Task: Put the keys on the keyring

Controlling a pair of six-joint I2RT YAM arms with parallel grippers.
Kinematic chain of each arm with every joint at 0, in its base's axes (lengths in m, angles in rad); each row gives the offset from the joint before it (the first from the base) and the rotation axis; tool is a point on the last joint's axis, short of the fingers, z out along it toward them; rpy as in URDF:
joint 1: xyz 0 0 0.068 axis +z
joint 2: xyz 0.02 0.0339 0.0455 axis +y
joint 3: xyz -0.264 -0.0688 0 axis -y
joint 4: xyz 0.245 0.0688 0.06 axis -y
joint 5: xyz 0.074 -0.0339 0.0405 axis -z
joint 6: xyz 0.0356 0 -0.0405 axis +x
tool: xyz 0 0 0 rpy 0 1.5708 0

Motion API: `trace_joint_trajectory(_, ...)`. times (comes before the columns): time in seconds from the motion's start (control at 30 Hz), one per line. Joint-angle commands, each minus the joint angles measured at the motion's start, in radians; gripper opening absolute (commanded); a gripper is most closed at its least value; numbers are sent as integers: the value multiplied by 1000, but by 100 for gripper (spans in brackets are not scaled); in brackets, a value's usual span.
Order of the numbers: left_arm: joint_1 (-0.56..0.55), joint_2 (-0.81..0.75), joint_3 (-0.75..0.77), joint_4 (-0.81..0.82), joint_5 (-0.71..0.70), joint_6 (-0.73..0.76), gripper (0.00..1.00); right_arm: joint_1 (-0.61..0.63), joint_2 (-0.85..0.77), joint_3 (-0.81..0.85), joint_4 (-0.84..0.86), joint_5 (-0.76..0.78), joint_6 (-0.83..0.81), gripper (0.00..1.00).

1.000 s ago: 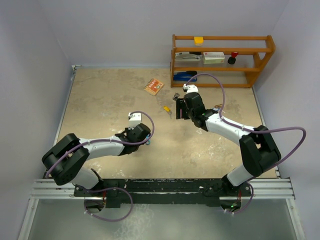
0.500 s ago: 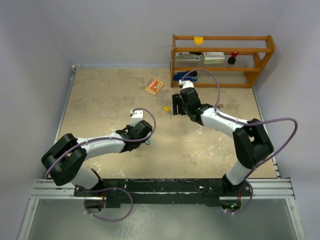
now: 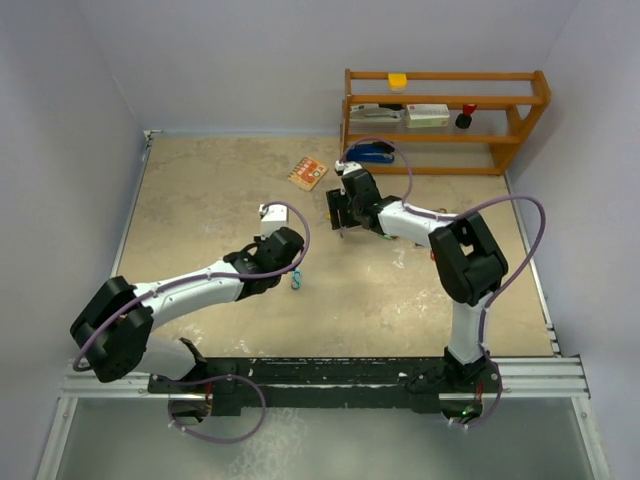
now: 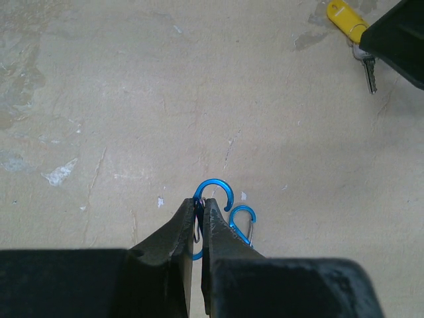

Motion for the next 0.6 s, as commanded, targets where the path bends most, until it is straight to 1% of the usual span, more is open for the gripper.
trace_joint_trajectory(0.0, 6, -33, 1, 2, -20, 13, 0, 5, 23, 57, 44, -77, -52, 65)
trace_joint_trajectory(0.1, 8, -37, -9, 3, -18, 9, 0, 5, 46, 63, 63, -102, -64, 65)
trace_joint_trajectory(0.33, 8, -36, -19, 10, -19, 7, 0, 5, 92, 91, 50, -126, -57, 64)
trace_joint_trajectory(0.47, 9, -36, -22, 8, -21, 5, 0, 4, 112, 100, 51, -120, -56, 64)
trace_joint_trajectory(0.57, 10, -37, -26, 9, -22, 3, 0, 6, 107, 84, 55, -164, -39, 63)
